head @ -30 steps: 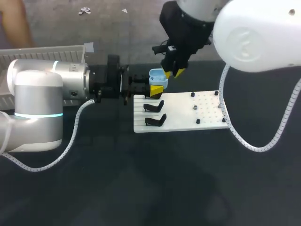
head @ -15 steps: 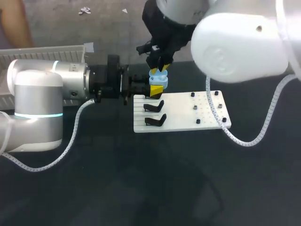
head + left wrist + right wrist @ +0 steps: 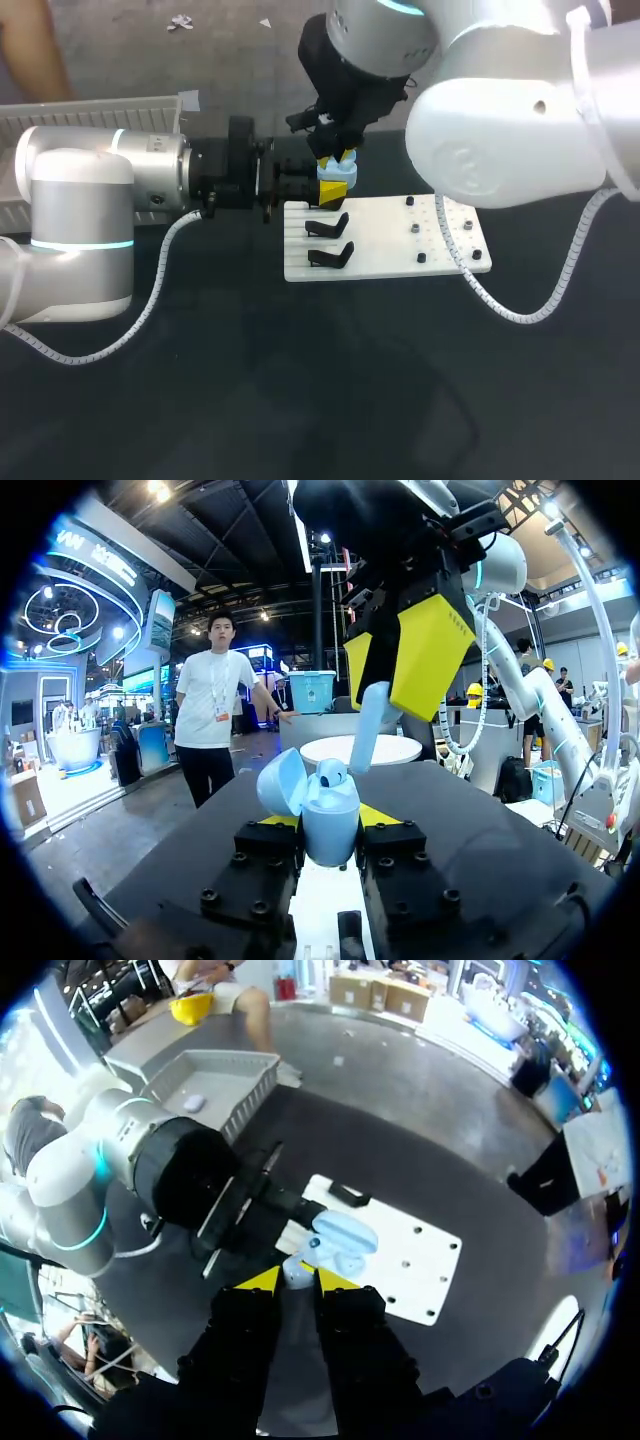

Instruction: Pick up each earbud case from the left stands, insert the matching earbuds, close the lid, and place the case in the box.

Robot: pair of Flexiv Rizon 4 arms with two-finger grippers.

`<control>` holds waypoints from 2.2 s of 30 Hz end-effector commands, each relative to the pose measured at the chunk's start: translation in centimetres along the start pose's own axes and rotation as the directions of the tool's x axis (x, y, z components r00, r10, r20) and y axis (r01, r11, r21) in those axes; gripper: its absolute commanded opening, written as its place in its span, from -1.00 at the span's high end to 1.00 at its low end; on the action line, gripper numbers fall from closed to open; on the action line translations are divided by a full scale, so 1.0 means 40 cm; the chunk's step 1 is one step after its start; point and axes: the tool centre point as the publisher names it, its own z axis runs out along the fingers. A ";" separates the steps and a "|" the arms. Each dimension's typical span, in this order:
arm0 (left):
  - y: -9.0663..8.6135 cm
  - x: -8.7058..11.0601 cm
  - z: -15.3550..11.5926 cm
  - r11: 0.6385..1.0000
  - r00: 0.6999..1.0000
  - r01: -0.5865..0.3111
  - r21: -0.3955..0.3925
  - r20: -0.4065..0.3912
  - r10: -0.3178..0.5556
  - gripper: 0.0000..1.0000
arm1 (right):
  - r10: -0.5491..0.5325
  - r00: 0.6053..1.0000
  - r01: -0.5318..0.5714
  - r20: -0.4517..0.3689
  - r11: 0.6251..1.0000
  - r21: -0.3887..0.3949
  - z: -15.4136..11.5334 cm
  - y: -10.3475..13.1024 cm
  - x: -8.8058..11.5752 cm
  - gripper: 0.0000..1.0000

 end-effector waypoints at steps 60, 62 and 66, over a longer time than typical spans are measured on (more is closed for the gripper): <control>-0.004 0.002 0.002 1.000 1.000 -0.004 -0.008 0.003 0.004 1.00 | 0.004 1.000 -0.003 -0.020 0.999 0.040 0.046 -0.026 -0.015 1.00; -0.004 0.002 0.002 1.000 1.000 -0.004 -0.008 0.003 0.004 1.00 | 0.003 1.000 -0.003 -0.021 0.999 0.039 0.046 -0.026 -0.015 1.00; -0.004 0.002 0.002 1.000 1.000 -0.004 -0.008 0.003 0.004 1.00 | 0.002 1.000 -0.001 -0.022 0.999 0.039 0.047 -0.026 -0.015 1.00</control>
